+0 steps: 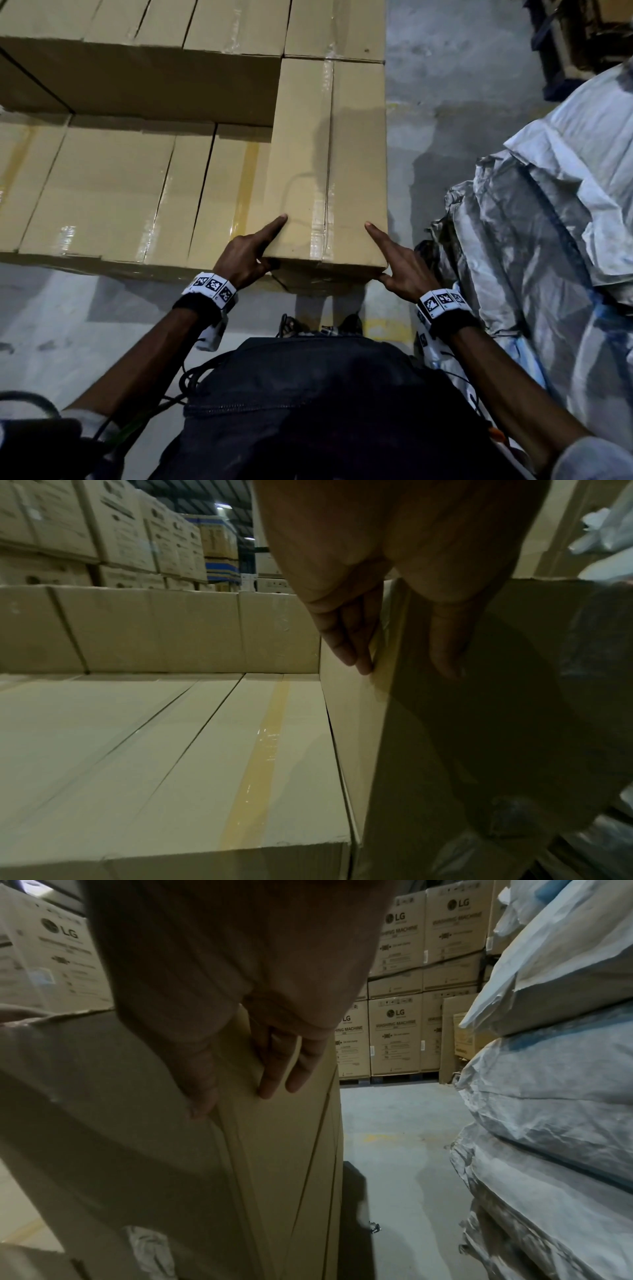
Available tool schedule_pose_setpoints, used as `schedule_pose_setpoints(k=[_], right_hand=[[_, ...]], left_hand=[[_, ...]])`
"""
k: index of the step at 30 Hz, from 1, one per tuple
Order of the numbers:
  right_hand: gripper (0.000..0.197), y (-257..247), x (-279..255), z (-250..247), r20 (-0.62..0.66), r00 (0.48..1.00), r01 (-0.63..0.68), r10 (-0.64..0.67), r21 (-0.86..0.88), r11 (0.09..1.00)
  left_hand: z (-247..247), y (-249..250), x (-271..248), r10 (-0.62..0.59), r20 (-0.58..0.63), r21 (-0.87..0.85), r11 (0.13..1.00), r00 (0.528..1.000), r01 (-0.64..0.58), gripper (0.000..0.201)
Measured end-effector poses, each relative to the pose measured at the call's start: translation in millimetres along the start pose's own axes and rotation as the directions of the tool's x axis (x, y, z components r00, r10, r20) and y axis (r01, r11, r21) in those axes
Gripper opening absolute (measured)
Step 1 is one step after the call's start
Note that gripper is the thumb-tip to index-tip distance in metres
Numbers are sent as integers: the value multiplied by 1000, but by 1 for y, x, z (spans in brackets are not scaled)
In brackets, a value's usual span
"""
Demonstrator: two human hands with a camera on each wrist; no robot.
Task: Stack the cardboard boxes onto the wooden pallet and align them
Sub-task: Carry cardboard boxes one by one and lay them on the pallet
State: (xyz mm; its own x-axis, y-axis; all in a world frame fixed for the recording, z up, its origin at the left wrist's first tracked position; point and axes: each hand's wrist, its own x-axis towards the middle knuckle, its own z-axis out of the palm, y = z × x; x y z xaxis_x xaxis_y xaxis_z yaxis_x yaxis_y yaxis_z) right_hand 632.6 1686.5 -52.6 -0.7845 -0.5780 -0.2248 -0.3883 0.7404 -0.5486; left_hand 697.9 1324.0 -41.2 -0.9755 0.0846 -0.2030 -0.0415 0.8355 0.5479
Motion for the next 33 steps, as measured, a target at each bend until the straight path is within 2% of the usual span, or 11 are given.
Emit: schedule_pose_setpoints(k=[5,11,33], right_hand=[[133,-1,2,2,0,1000,-15,15,-9,1000],[130,-4,5,2,-2,1000,-23,23,-31,999],[125,5,6,3,-24,1000,5,-6,-26,1000]], left_hand=[[-5,1,-5,45,46,47,998,998,-47,109],[-9,-4,-3,60,62,22,998,996,-62,109],[2,-12,1,104,4,41,994,995,-104,109]])
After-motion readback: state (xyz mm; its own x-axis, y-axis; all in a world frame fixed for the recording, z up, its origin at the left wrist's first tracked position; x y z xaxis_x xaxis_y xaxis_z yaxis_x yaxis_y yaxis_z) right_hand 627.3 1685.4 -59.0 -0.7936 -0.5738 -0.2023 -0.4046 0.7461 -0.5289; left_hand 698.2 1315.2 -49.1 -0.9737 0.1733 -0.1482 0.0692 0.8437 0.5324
